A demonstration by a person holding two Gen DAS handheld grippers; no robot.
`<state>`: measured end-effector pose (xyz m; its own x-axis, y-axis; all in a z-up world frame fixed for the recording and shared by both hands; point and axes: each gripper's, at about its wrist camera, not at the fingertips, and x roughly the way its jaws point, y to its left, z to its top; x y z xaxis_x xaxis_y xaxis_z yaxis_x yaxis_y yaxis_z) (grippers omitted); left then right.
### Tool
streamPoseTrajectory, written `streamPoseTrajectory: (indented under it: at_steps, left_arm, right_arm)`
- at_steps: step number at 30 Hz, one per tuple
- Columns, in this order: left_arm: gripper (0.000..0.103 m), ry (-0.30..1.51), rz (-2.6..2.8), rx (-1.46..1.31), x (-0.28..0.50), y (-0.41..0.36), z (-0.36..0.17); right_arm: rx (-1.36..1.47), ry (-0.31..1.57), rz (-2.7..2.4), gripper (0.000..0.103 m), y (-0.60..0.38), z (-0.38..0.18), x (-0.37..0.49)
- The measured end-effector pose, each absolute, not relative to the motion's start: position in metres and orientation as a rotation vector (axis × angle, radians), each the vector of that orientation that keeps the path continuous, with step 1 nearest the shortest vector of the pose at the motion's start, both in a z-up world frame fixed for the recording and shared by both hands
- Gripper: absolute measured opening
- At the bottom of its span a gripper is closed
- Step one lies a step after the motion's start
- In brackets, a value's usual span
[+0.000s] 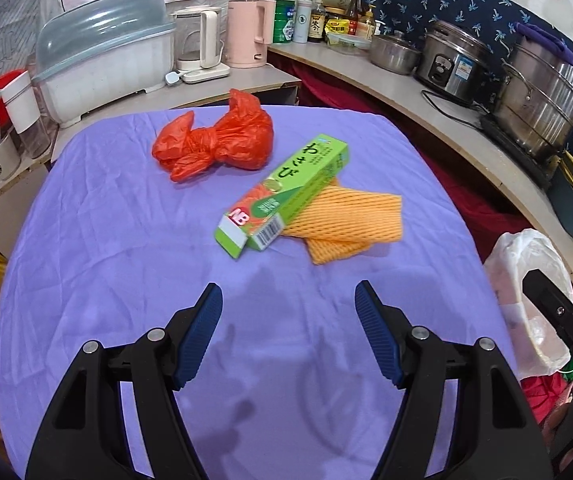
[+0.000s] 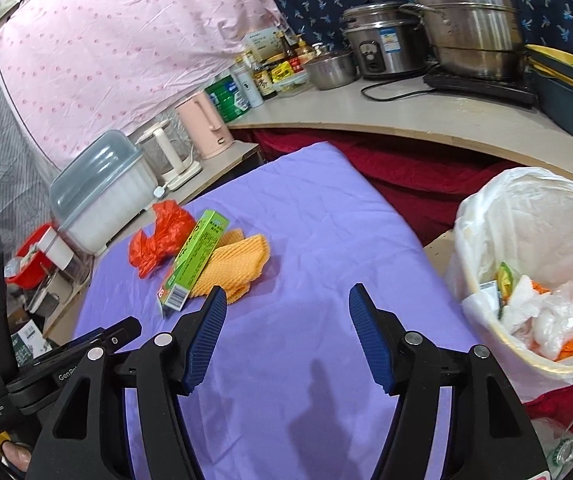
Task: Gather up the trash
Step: 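Move both tools back over the green box and foam net on the table, then grasp the green wasabi box with the left tool while the right tool grasps the orange foam net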
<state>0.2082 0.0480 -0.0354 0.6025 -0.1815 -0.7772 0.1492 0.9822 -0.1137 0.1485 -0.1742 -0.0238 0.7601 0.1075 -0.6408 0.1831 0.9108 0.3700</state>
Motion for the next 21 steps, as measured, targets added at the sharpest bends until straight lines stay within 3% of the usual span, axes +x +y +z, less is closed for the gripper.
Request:
streamPoseTrajectory:
  at_steps: [8, 21]
  left_arm:
    - [0.074, 0.893, -0.243, 0.021, 0.246, 0.071, -0.056]
    - [0.076, 0.929, -0.305, 0.064, 0.313, 0.076, -0.099]
  right_arm:
    - [0.427, 0.773, -0.004, 0.062, -0.150, -0.048, 0.193]
    - [0.439, 0.840, 0.007, 0.062, -0.132, -0.087, 0.265]
